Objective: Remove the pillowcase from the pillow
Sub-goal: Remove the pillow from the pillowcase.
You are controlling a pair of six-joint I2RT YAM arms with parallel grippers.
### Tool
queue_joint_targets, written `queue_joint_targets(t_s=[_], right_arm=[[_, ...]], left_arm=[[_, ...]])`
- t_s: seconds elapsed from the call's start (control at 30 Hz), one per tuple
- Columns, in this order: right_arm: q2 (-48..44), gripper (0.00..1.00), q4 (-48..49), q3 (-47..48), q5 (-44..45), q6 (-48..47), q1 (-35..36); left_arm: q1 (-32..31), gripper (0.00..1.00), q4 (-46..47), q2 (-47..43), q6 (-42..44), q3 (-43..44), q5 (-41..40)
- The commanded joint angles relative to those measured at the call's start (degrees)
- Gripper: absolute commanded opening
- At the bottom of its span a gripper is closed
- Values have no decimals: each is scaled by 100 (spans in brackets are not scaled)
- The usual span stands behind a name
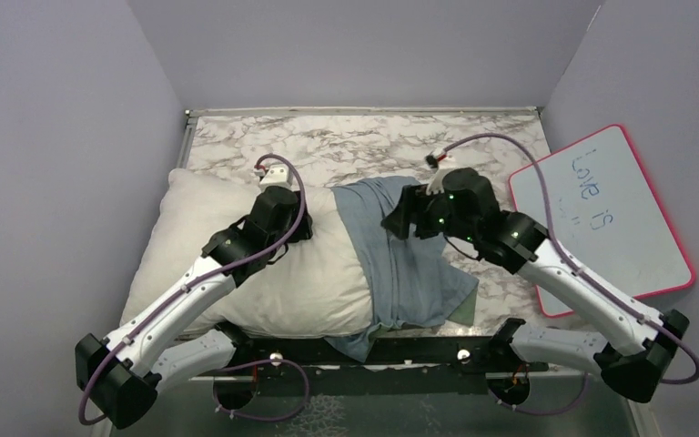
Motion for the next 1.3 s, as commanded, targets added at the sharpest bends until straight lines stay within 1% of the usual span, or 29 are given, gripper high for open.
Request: queue_joint_targets(t_s=[0.0, 0.03, 0.07, 0.1, 0.13, 0.17, 0.2, 0.27, 0.33, 0.37, 0.43, 0.53, 0.73, 0.83, 1.0, 1.07, 1.1, 1.13, 1.2, 1.27], right_arm=[[-243, 74, -1107, 377, 1910, 77, -1033], [-218, 76, -1162, 304, 1584, 76, -1631], [-179, 76, -1134, 142, 1037, 28, -2293], [-125, 76, -1059, -61, 343, -10, -2988], [-26, 74, -962, -307, -361, -60, -3503], [122, 71, -903, -506, -623, -112, -3839], [309, 69, -912, -635, -671, -153, -3941], [722, 64, -942, -757, -885, -251, -3956], [1085, 63, -752, -929, -1373, -448, -3954], [1179, 63, -680, -1007, -1466, -454, -3957], [1270, 63, -505, -1176, -1490, -410, -3958], [1412, 65, -267, -1392, -1257, -398, -3954], [2117, 67, 142, -1397, -1413, -528, -3887], [2316, 69, 279, -1262, -1229, -504, -3783], [2796, 69, 401, -1043, -463, -351, -3327], [3053, 66, 459, -1002, -128, -222, -3164], [3153, 63, 487, -1003, 107, -141, -3113], [3231, 55, 540, -1023, 317, -59, -3105], [3319, 28, 460, -932, 775, 36, -3101], [3234, 8, 333, -772, 1215, 55, -3112]], left_arm=[[-19, 44, -381, -354, -741, -756, 725], [-19, 40, -385, -430, -770, -803, 713], [-15, 38, -387, -502, -801, -835, 702], [-15, 37, -385, -560, -819, -863, 701], [-12, 37, -389, -595, -831, -878, 701], [-13, 37, -390, -624, -825, -881, 701], [-14, 37, -388, -635, -800, -875, 713], [-19, 36, -385, -617, -752, -850, 739], [-12, 36, -385, -583, -709, -794, 768], [-14, 36, -386, -566, -689, -760, 771], [-19, 36, -385, -535, -647, -674, 767], [-17, 36, -394, -534, -613, -574, 724], [-13, 37, -407, -516, -537, -433, 701], [-12, 37, -407, -518, -532, -418, 685], [-18, 37, -406, -484, -551, -429, 667], [-17, 37, -408, -458, -544, -420, 677], [-19, 37, -405, -456, -530, -415, 694], [-15, 37, -408, -454, -525, -403, 712], [-15, 37, -405, -480, -528, -418, 726], [-18, 37, -416, -506, -523, -426, 714]])
